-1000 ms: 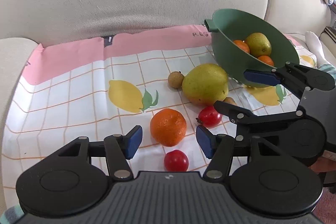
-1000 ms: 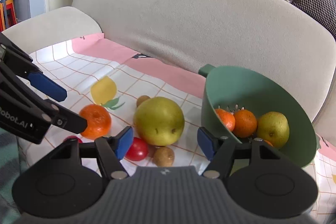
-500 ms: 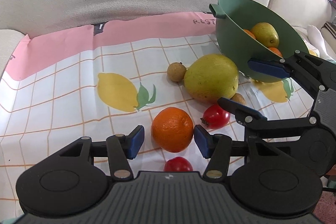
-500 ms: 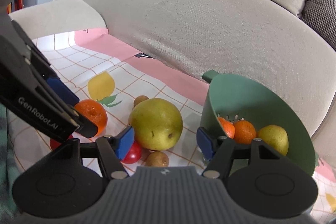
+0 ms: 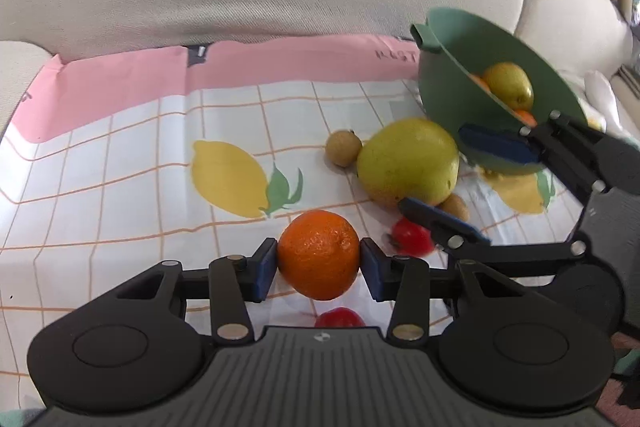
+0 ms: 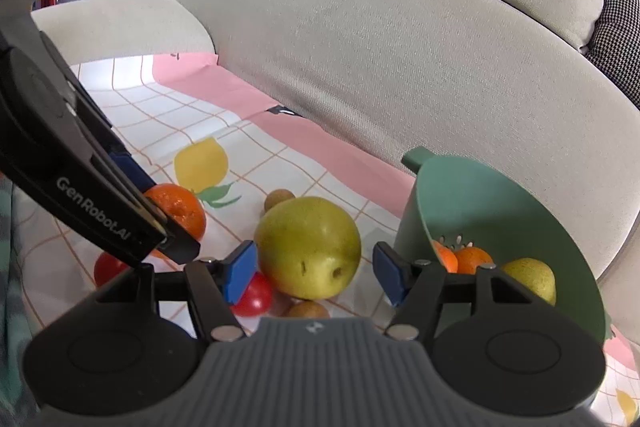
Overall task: Organize fruits
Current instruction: 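Withdraw both open tools back toward the remaining fruit, then grasp a mandarin with the left tool while the right tool grasps the large pear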
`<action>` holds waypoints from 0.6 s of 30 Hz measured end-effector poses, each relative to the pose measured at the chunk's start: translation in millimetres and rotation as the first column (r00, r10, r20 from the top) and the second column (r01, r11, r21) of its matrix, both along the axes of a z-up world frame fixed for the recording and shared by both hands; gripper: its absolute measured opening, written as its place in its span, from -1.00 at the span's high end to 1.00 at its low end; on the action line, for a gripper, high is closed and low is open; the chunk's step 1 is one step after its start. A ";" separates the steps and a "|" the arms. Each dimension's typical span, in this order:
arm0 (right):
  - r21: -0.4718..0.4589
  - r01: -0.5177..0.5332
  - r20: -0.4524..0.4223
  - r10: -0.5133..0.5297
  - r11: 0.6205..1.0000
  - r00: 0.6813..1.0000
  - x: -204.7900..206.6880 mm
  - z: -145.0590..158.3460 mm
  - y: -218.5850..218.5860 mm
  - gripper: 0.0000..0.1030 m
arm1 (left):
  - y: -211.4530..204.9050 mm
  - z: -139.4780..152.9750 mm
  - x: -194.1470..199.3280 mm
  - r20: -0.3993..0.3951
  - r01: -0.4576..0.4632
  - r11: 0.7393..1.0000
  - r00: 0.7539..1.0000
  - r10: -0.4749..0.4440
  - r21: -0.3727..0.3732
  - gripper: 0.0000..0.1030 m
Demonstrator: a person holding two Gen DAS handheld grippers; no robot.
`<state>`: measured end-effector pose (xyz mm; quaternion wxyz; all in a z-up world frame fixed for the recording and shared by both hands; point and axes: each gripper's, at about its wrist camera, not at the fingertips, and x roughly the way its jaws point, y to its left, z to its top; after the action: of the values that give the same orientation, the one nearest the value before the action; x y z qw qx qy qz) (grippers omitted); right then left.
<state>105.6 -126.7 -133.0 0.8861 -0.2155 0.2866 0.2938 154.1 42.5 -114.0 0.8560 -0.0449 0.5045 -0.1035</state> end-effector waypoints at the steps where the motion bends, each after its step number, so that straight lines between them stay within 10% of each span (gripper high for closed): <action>1: 0.000 -0.001 -0.001 0.001 1.000 1.000 0.5 -0.2 1.4 -0.20 | 2.2 2.3 -0.6 0.003 -0.011 1.000 1.000 0.011 -0.009 0.03; 18: -0.127 0.035 0.025 -0.032 0.991 0.999 7.6 -10.3 35.9 -0.36 | 18.1 17.3 -3.5 -0.013 -0.139 0.990 0.990 0.139 -0.007 0.03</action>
<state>113.2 -90.8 -143.3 0.8785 -0.2704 0.2980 0.2575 150.6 60.6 -96.7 0.8578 -0.0839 0.5050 -0.0450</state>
